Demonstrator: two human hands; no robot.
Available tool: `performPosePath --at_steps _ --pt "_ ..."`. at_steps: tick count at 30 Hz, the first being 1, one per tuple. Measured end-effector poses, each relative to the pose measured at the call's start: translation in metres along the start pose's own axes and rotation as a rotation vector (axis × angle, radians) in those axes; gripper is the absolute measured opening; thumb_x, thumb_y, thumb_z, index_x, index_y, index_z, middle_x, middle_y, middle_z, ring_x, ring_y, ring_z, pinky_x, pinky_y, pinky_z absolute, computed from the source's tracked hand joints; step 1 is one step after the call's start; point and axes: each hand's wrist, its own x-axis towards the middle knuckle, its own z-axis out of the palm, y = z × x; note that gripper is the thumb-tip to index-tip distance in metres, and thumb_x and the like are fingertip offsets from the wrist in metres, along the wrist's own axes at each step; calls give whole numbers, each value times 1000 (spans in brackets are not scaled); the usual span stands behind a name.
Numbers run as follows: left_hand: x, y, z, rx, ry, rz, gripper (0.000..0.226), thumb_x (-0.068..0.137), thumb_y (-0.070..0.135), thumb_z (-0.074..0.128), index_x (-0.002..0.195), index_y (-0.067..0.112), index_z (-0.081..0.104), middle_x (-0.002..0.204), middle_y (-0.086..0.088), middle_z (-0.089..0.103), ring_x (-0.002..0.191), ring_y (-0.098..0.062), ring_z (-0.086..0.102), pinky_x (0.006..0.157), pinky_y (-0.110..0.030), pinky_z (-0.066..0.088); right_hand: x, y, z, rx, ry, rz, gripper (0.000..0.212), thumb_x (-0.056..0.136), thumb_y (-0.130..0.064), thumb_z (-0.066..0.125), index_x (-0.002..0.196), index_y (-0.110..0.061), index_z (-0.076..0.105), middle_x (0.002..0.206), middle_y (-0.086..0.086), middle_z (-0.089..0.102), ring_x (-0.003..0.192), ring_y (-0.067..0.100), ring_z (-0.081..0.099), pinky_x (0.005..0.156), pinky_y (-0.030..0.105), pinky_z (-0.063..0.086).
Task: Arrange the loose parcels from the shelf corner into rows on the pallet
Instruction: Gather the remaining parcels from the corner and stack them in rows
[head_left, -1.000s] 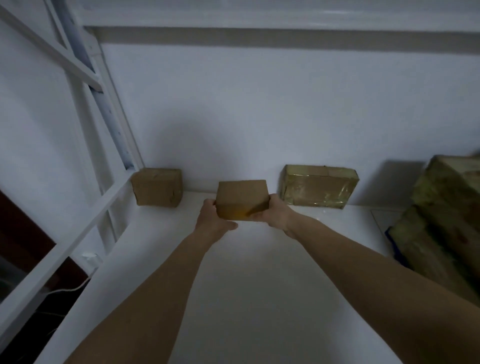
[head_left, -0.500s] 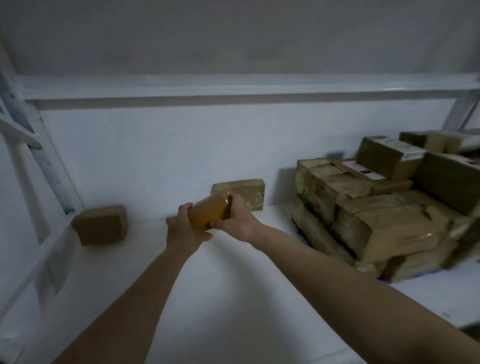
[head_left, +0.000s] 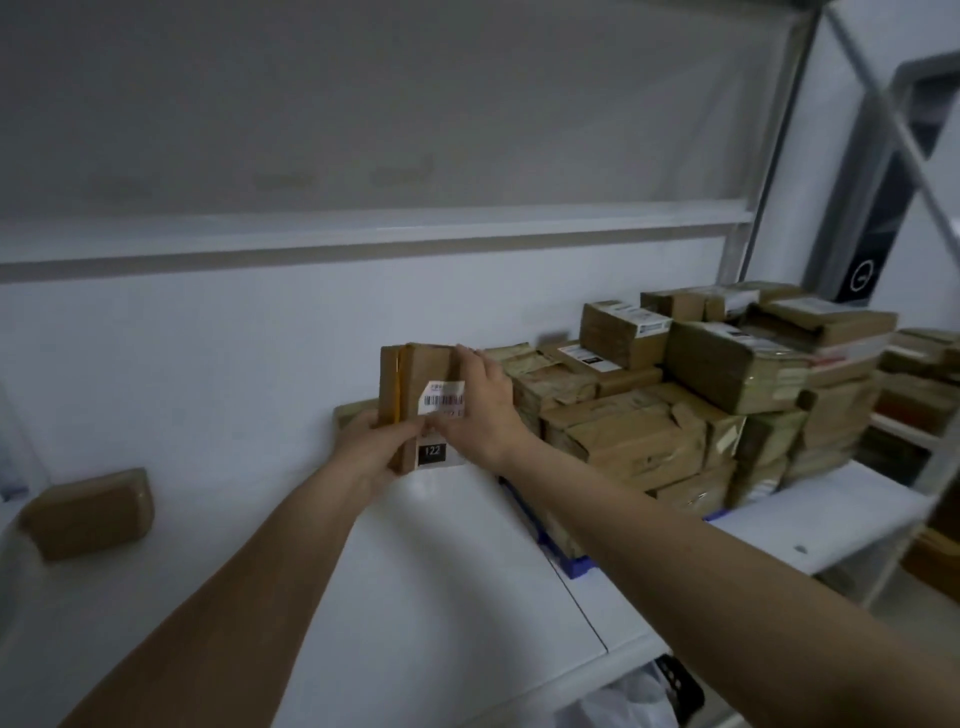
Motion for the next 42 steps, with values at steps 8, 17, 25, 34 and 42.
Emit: performPosePath --at_steps 8,17,25,34,42 --pt "15 36 103 -172 -162 -129 32 80 44 72 104 24 63 102 -7 71 90 -25 68 75 -42 57 10 63 -90 60 22 106 68 89 -24 62 146 -11 28 141 14 36 130 29 39 110 43 34" --pt "45 60 255 -132 -315 -106 50 88 37 66 134 32 45 115 -3 68 97 -24 68 76 -39 57 46 160 -202 -185 -34 184 34 94 -18 50 125 -4 56 126 15 58 111 26 55 85 31 46" --pt "68 62 325 16 -260 -100 43 83 33 72 119 15 58 107 -9 71 93 -23 69 74 -35 59 68 214 -237 -388 -75 190 20 89 -17 50 101 -7 62 109 16 63 95 28 55 76 35 47" --pt "71 58 342 200 -218 -192 52 84 38 71 123 9 56 112 -17 67 88 -26 69 66 -29 59 67 233 -236 -579 -189 95 38 92 -16 46 128 -3 47 130 19 49 122 34 40 98 38 33" --pt "77 60 341 428 -113 -167 54 90 49 57 124 7 56 109 -16 67 78 -20 69 65 -28 58 69 238 -234 -630 -237 64 38 91 -19 46 124 -2 49 133 22 43 124 38 36 103 43 35"
